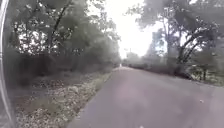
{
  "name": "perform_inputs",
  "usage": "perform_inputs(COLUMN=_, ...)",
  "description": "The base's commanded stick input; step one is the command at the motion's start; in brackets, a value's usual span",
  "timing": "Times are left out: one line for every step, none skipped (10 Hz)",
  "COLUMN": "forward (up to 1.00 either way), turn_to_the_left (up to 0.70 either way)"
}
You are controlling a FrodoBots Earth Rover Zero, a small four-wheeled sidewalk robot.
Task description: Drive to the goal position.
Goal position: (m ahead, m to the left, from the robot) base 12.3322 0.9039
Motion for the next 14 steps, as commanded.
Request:
perform_inputs(forward=0.70, turn_to_the_left=0.01)
perform_inputs(forward=0.70, turn_to_the_left=0.01)
perform_inputs(forward=0.70, turn_to_the_left=0.01)
perform_inputs(forward=0.70, turn_to_the_left=0.01)
perform_inputs(forward=0.70, turn_to_the_left=0.01)
perform_inputs(forward=0.70, turn_to_the_left=0.01)
perform_inputs(forward=0.70, turn_to_the_left=0.01)
perform_inputs(forward=0.70, turn_to_the_left=0.01)
perform_inputs(forward=0.70, turn_to_the_left=0.01)
perform_inputs(forward=0.70, turn_to_the_left=0.01)
perform_inputs(forward=0.70, turn_to_the_left=0.01)
perform_inputs(forward=0.70, turn_to_the_left=0.01)
perform_inputs(forward=0.70, turn_to_the_left=0.01)
perform_inputs(forward=0.70, turn_to_the_left=0.01)
